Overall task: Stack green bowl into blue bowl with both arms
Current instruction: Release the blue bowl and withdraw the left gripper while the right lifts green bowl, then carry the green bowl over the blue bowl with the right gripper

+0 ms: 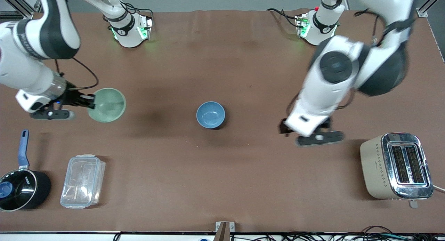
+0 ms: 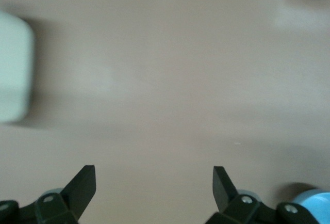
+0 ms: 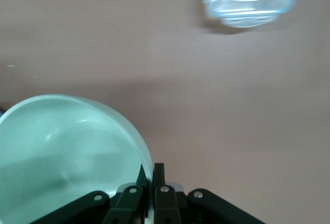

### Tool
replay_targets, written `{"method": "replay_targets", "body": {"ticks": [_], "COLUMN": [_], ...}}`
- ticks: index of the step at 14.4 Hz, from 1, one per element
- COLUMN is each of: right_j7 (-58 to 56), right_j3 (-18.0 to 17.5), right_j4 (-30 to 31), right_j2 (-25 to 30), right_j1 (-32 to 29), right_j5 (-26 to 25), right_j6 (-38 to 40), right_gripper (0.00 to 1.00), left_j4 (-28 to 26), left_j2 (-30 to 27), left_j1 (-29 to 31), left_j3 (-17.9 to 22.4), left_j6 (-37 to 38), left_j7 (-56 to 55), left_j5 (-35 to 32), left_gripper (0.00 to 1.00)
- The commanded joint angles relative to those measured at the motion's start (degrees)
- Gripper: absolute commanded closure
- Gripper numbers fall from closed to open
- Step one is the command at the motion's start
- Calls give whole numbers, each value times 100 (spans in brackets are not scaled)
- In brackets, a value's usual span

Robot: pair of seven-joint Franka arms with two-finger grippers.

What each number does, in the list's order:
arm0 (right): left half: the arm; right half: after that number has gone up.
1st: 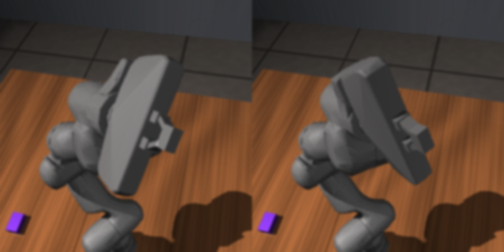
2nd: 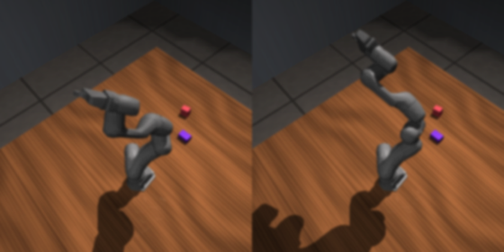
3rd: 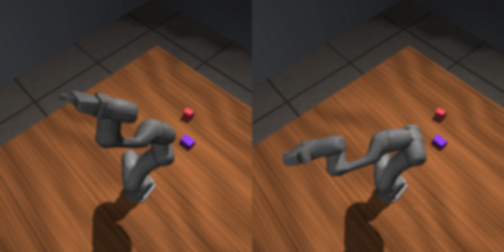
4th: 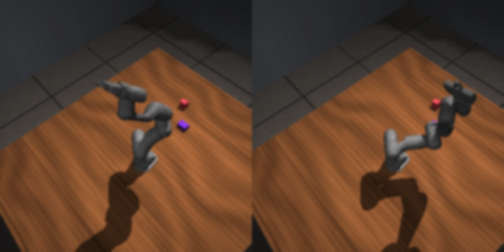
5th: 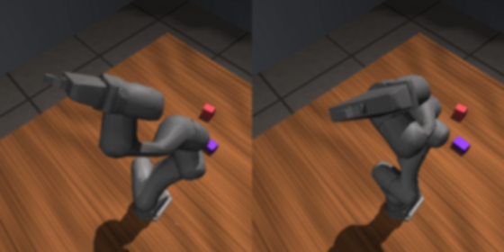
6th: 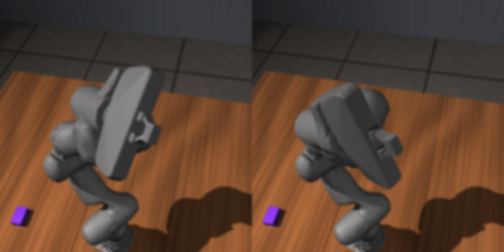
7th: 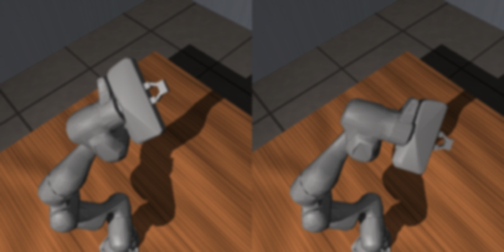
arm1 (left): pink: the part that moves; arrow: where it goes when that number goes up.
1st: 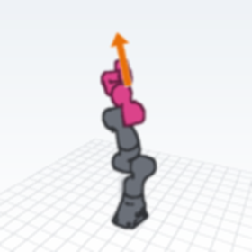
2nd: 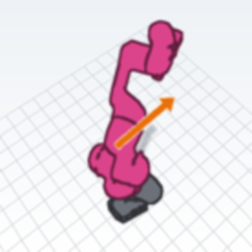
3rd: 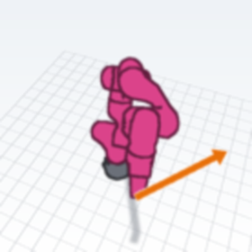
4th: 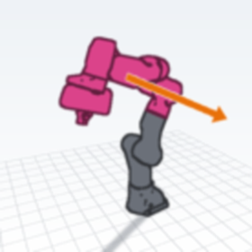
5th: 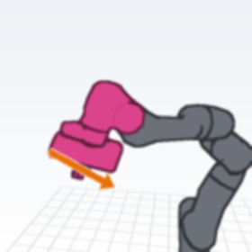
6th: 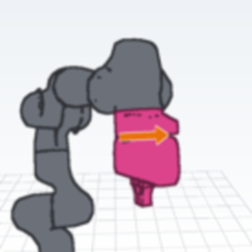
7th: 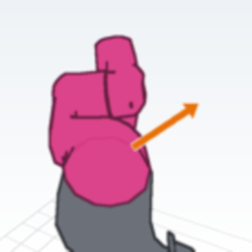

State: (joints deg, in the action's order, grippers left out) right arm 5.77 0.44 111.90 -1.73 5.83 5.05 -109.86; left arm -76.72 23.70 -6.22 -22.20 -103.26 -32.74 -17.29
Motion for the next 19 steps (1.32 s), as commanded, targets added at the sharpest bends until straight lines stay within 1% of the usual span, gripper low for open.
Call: {"method": "replay_targets", "body": {"ticks": [1, 2, 3, 5, 7, 8, 9, 10, 11, 12, 13, 15, 19], "right_j7": [678, 758, 759, 768, 1030, 1171, 1276, 1399, 1583, 1846, 2023, 2077, 2165], "right_j3": [62, 53, 53, 62, 62, 62, 62, 62, 62, 62, 62, 62, 62], "right_j4": [-160, -151, -151, -142, -142, -142, -142, -142, -142, -142, -142, -133, -107], "right_j2": [-239, -380, -511, -679, -872, -969, -1109, -1258, -1408, -1549, -1672, -1892, -2182], "right_j1": [637, 813, 997, 1366, 1744, 1955, 2166, 2333, 2535, 2737, 2878, 3038, 3214], "right_j5": [276, 321, 469, 969, 1059, 1068, 1068, 1068, 1068, 1068, 1068, 1068, 1068], "right_j6": [-140, -324, -412, -658, -992, -1115, -1299, -1519, -1756, -2019, -2231, -2486, -2926], "right_gripper": [100, 100, 100, 100, 100, 100, 100, 100, 100, 100, 100, 100, 100], "left_j4": [-247, -247, -256, -265, -274, -274, -309, -492, -850, -1106, -1222, -1310, -1372], "left_j2": [-549, -672, -786, -998, -1235, -1366, -1542, -1752, -2102, -2315, -2421, -2475, -2502], "left_j1": [374, 559, 682, 937, 1218, 1420, 1448, 1413, 1178, 932, 747, 710, 745], "left_j3": [-48, -48, -39, -48, -31, -13, 48, 327, 843, 1327, 1628, 1710, 1701], "left_j6": [392, 568, 665, 1007, 1219, 1464, 1675, 1764, 1756, 1756, 1765, 1765, 1765], "left_j7": [460, 557, 662, 1205, 1794, 2110, 2340, 2542, 2762, 2920, 2948, 2948, 2790], "left_j5": [198, 452, 568, 709, 1042, 1140, 1210, 1307, 1569, 1797, 1826, 1835, 1835], "left_gripper": [0, 0, 0, 0, 0, 0, 0, 0, 0, 0, 0, 0, 0]}}
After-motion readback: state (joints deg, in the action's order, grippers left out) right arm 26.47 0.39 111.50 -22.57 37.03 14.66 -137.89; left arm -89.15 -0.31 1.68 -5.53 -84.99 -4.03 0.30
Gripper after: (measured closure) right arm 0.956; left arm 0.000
